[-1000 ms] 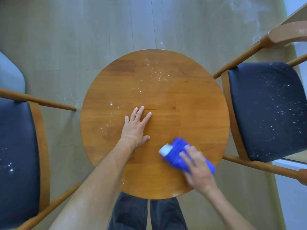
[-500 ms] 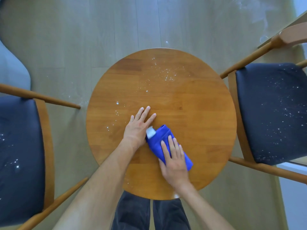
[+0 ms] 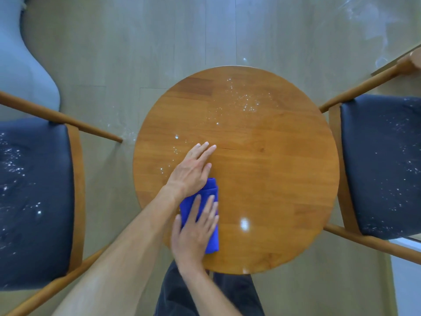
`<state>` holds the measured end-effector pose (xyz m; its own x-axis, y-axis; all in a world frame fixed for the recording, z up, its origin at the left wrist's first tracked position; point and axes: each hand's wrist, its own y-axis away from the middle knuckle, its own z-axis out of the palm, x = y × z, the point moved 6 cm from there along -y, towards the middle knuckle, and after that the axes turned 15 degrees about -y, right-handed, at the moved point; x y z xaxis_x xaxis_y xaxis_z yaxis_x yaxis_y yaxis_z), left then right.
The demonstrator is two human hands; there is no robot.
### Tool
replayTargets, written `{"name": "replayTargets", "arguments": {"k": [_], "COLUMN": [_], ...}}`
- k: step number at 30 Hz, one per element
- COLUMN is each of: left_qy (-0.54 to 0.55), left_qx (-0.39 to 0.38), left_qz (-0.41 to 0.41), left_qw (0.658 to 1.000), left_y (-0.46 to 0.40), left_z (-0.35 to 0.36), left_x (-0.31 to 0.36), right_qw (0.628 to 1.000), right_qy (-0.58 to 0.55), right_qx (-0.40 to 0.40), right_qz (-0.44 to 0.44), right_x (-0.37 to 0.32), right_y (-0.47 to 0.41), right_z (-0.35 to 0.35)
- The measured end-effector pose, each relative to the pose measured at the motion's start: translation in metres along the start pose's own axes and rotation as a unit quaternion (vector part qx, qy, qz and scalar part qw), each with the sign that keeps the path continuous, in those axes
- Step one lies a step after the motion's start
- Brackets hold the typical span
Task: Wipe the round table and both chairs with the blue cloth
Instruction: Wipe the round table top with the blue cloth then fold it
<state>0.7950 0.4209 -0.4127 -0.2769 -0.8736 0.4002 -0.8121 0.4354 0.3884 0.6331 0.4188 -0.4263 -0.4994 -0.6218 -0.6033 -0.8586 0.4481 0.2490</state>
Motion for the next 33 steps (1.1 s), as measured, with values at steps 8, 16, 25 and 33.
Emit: {"name": "replayTargets", "arguments": {"k": [8, 16, 25, 33], "left_qy": [-0.154, -0.237, -0.245, -0.214], "left_qx": [0.138, 0.128, 0.123, 0.207], "left_qz": [-0.05, -0.122, 0.042, -0.142], "left_qw": [0.977, 0.956, 0.961, 0.944], "left_y": [0.086, 0.113, 0.123, 0.115], "left_z": [0.042, 0.082, 0.131, 0.051], "left_x": [-0.017, -0.004, 0.109, -0.086], "right_qw": [0.999, 0.984, 0.978, 0.981], "right_qy": [-0.045, 0.122, 0.128, 0.133], "right_qx": [-0.002, -0.072, -0.095, -0.078], "right_qz": [-0.02, -0.109, -0.133, -0.118], "right_x": [0.093, 0.136, 0.143, 0.14], "right_y": [-0.08, -0.115, -0.12, -0.115], "right_z": [-0.093, -0.108, -0.119, -0.111]}}
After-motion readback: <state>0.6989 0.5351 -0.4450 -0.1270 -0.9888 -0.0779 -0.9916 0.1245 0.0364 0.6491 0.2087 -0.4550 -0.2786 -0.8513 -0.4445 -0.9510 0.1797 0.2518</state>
